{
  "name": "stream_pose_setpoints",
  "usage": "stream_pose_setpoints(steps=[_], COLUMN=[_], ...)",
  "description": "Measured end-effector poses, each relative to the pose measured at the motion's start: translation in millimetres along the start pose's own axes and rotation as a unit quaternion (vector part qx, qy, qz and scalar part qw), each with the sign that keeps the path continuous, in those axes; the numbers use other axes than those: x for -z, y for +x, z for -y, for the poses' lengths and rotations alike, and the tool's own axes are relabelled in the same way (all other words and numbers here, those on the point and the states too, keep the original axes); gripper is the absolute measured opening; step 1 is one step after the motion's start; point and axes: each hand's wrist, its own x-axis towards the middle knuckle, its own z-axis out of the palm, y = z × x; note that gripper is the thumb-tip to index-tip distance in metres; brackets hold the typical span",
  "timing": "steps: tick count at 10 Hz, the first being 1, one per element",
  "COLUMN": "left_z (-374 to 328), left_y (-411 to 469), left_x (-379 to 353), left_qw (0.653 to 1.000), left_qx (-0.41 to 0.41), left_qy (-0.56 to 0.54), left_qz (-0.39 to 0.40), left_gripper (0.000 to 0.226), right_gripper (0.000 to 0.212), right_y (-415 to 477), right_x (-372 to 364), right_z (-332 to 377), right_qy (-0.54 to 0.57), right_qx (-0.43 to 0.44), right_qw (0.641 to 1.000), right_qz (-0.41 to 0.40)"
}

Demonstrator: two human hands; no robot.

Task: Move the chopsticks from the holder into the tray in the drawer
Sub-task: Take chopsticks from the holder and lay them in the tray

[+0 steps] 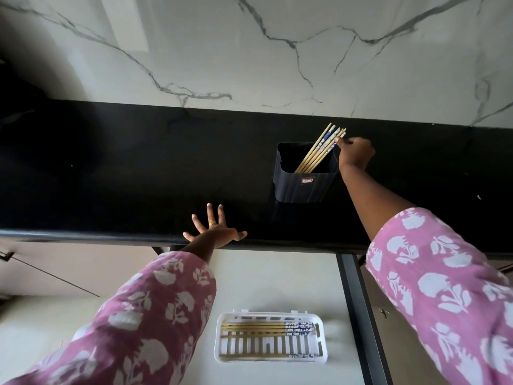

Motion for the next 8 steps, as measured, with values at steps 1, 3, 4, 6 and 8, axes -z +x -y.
stream_pose_setpoints(steps=[1,3,4,6,8], left_z=[1,0,-1,-2,-3], left_y=[3,2,2,2,2], left_x=[-1,0,-1,-2,-2], left_qw=[1.0,1.0,1.0,1.0,1.0], left_qx=[0.003,0.004,0.006,0.005,0.007], left_qy=[0.003,-0.003,-0.003,-0.007,-0.001], left_qz=[-0.001,-0.001,-0.005,-0.005,-0.007], left_gripper=[0.096,0.096,0.097,0.097,0.097], right_gripper=[0.037,0.029,0.035,0.035,0.03], right_y=[10,23,23,24,26], right_x=[-10,-22,-20,-23,-21], right_z=[0,-9,-8,-8,-8], right_qy=[0.052,0.086,0.087,0.115,0.181], right_qx=[-0.042,-0.076,-0.094,-0.123,-0.133], right_qw=[0.998,0.993,0.991,0.985,0.974], right_qz=[0.015,0.034,0.029,0.041,0.041])
